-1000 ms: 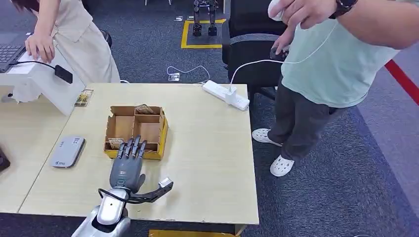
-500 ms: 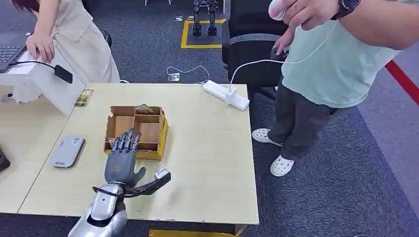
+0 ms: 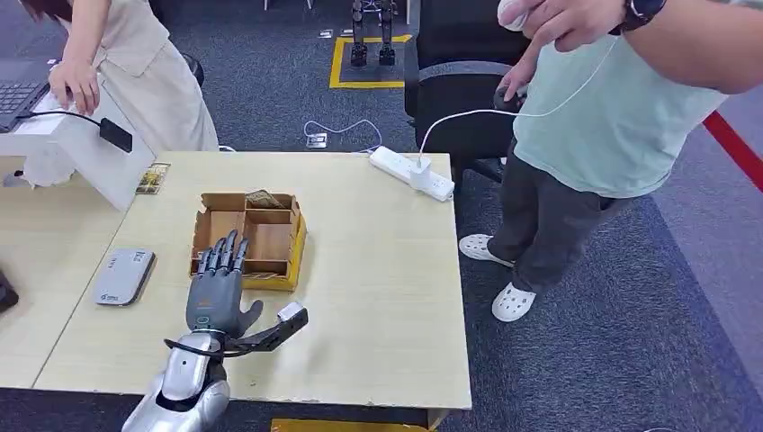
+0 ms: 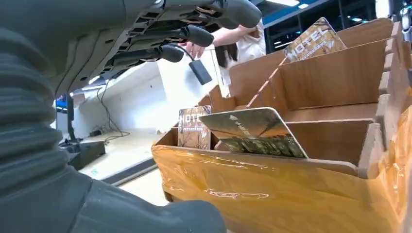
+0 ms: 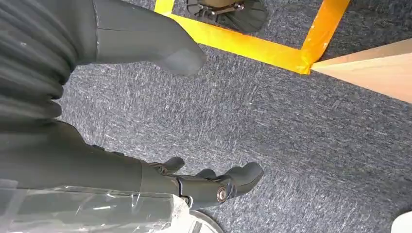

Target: Pass the card to the sensor for recognition and then transmit it.

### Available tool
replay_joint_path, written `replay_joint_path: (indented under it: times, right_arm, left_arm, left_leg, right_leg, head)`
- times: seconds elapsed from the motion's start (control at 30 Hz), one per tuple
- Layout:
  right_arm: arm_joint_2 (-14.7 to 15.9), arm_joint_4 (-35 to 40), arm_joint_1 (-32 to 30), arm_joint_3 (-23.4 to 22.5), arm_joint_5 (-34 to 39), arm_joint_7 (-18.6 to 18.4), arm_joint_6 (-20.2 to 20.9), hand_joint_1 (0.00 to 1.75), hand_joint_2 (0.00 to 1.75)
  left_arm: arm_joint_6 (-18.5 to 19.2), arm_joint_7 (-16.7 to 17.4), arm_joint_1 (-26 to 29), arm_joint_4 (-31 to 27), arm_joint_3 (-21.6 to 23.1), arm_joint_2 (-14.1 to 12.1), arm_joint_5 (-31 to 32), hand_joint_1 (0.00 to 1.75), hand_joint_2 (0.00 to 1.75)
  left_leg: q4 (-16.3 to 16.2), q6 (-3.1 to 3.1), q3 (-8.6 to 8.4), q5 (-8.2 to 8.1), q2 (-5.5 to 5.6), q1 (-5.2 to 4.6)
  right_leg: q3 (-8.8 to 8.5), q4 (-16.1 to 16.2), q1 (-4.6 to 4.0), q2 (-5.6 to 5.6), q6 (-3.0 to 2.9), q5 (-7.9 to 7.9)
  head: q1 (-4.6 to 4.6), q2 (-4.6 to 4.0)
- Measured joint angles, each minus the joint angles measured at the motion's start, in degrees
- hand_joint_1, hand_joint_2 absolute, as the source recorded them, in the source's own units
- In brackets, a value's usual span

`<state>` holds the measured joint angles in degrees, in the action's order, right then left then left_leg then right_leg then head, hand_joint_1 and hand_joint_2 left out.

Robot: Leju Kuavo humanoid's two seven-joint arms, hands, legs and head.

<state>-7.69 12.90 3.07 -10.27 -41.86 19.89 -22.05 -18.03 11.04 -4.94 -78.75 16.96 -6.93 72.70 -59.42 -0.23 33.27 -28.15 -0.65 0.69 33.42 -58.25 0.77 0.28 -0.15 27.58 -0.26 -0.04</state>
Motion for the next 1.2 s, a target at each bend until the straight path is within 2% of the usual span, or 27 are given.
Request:
replay_joint_path:
  times: [0.2,0.73,0.77,1.0,1.2]
  right_arm:
    - [0.0,0.0,-0.1,-0.2,0.2,0.1,-0.2,0.00,1.75]
    - [0.0,0.0,-0.1,-0.2,0.2,0.2,-0.1,0.00,1.75]
    - [0.0,0.0,-0.1,-0.2,0.0,0.2,-0.1,0.00,1.75]
    - [0.0,0.0,0.0,-0.3,-0.2,0.2,-0.1,0.00,1.75]
    - [0.0,0.0,0.0,-0.3,-0.3,0.2,-0.1,0.00,1.75]
  left_arm:
    - [-0.1,-2.3,0.1,-0.4,0.0,0.2,-2.0,0.00,1.75]
    - [0.1,-2.3,0.1,-0.6,0.2,1.1,-1.7,0.00,1.75]
    - [0.1,-2.1,0.1,-0.6,0.2,1.3,-1.3,1.73,1.75]
    - [0.4,-1.3,0.1,-0.3,0.2,1.3,-0.6,1.75,1.75]
    - [0.4,-1.4,0.1,-0.3,0.2,1.3,-1.0,1.68,1.75]
  left_leg:
    - [0.0,0.00,0.00,0.00,0.00,0.00]
    - [0.0,0.00,0.00,0.00,0.00,0.00]
    - [0.0,0.00,0.00,0.00,0.00,0.00]
    - [0.0,0.00,0.00,0.00,0.00,0.00]
    - [0.0,0.00,0.00,0.00,0.00,0.00]
  right_leg:
    - [0.00,0.0,0.00,0.00,0.00,0.00]
    - [0.00,0.0,0.00,0.00,0.00,0.00]
    - [0.00,0.0,0.00,0.00,0.00,0.00]
    - [0.00,0.0,0.00,0.00,0.00,0.00]
    - [0.00,0.0,0.00,0.00,0.00,0.00]
  head:
    - [0.00,0.00]
    - [0.00,0.00]
    - [0.00,0.00]
    - [0.00,0.00]
    - [0.00,0.00]
